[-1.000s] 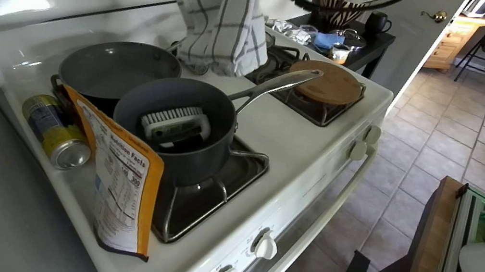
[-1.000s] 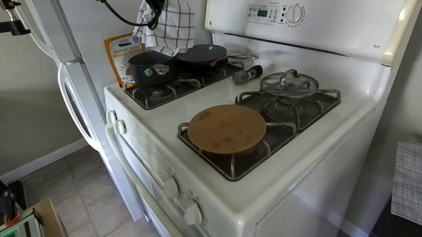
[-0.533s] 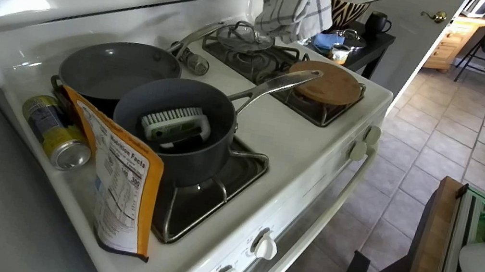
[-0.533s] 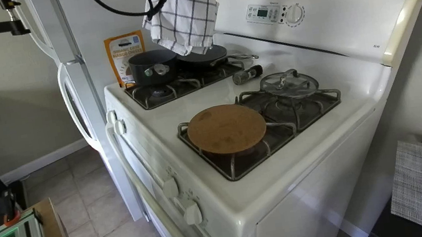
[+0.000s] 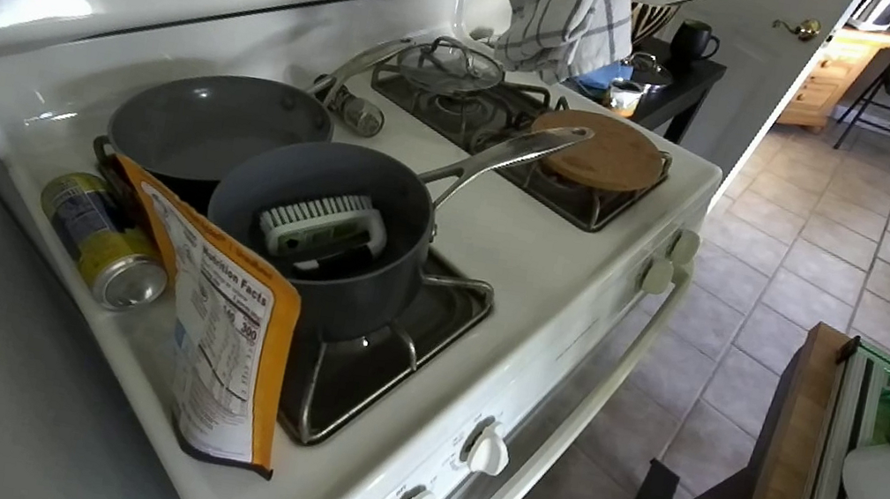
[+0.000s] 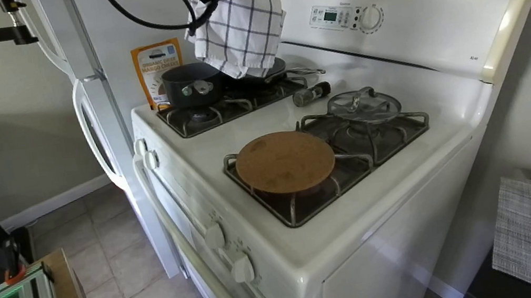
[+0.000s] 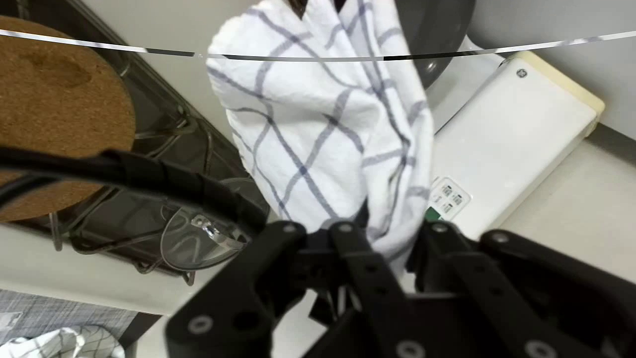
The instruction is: Take the kitchen towel off of the pot and place down to the right
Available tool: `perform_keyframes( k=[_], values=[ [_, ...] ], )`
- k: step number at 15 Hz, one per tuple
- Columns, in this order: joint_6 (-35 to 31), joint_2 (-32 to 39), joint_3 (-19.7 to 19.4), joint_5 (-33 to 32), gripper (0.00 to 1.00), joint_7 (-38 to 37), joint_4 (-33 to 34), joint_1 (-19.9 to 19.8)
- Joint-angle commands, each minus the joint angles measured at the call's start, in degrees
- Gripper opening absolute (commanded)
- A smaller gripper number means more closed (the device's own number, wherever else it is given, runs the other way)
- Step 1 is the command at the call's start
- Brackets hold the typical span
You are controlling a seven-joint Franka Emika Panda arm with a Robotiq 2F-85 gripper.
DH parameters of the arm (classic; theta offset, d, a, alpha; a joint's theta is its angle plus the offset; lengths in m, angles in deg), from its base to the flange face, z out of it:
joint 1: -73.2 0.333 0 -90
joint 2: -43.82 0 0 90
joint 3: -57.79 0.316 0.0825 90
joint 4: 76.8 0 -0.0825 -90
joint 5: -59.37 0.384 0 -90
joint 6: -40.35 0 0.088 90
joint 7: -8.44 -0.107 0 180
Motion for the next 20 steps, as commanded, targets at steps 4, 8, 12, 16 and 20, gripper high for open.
perform_keyframes(
  k=[4, 8, 12, 16, 20],
  values=[
    [-1.13, 0.31, -5.19, 3.33, 0.02, 3.3, -4.6, 0.6],
    [-4.13, 2.12, -7.89, 7.52, 0.02, 7.55, -6.4, 2.3],
    [-8.37, 4.15, -10.6, 14.77, 0.02, 13.01, -7.24, 5.22],
    [-9.51, 5.63, -13.62, 20.86, 0.02, 18.4, -7.8, 8.32],
    [-9.39, 6.47, -16.11, 24.78, 0.02, 21.8, -9.37, 9.79]
  ],
)
